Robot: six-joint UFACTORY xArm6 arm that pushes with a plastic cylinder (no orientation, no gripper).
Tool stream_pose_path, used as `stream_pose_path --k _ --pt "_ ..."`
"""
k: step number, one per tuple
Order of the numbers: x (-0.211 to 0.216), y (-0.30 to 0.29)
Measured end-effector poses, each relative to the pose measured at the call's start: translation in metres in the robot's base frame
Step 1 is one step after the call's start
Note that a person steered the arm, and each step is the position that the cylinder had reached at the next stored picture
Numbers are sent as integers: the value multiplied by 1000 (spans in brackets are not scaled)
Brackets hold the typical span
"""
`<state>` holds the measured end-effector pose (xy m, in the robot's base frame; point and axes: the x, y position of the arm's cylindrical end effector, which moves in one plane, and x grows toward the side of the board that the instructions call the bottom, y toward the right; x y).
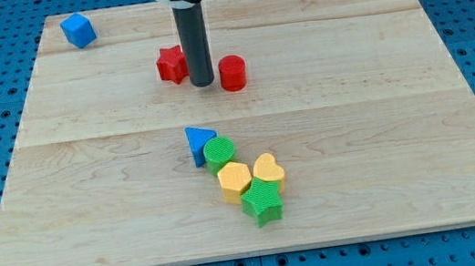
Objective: Move the red circle into the triangle
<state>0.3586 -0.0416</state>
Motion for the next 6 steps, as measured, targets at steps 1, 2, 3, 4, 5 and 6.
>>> stream_pose_path --k 1,2,3,4,5,6 --pt "-41 19" --pt "11 56" --pt "94 55" --pt "66 80" --pt "36 57" --pt "77 42"
